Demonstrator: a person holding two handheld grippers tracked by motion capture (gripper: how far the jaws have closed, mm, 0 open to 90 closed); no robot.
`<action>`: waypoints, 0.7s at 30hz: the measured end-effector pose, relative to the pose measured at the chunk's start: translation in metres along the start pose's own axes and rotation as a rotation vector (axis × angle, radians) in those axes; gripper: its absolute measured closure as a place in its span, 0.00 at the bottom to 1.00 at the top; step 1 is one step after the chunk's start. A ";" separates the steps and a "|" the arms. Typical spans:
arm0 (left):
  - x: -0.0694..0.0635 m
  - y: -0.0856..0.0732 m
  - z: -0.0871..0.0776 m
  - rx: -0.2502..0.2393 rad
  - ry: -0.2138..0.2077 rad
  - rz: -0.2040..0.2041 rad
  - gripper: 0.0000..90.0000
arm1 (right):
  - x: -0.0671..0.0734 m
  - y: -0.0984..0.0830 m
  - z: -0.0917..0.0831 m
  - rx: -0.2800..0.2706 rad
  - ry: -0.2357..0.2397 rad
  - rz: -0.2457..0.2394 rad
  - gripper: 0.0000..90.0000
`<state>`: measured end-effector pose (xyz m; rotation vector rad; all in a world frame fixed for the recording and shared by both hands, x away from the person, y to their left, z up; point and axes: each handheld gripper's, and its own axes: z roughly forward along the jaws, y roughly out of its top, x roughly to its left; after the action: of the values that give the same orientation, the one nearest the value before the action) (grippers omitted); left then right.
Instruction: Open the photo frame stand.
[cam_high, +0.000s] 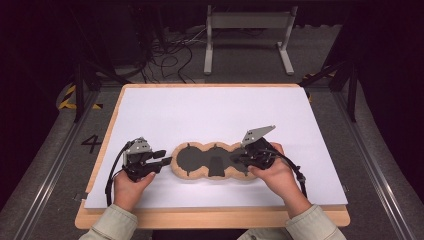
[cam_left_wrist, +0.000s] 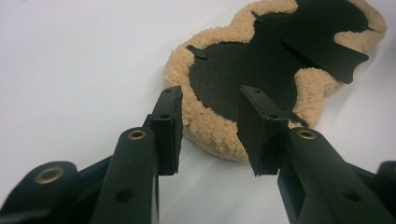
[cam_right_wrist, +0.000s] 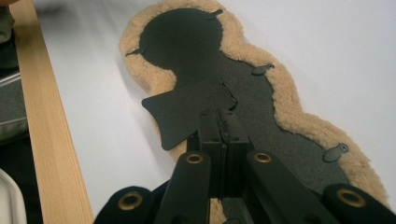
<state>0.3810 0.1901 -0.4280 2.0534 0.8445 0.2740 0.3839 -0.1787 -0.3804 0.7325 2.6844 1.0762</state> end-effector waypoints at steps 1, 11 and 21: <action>0.000 0.000 0.000 0.001 -0.001 -0.006 0.68 | 0.003 0.000 -0.001 0.009 -0.014 -0.018 1.00; 0.002 0.000 0.001 0.002 0.004 -0.007 0.67 | 0.021 -0.009 0.004 0.075 0.000 -0.075 1.00; 0.006 -0.001 0.002 0.027 0.015 -0.018 0.70 | 0.028 -0.014 0.017 0.142 0.038 -0.079 1.00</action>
<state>0.3863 0.1933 -0.4313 2.0698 0.8799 0.2703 0.3596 -0.1627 -0.4013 0.6286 2.8191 0.8967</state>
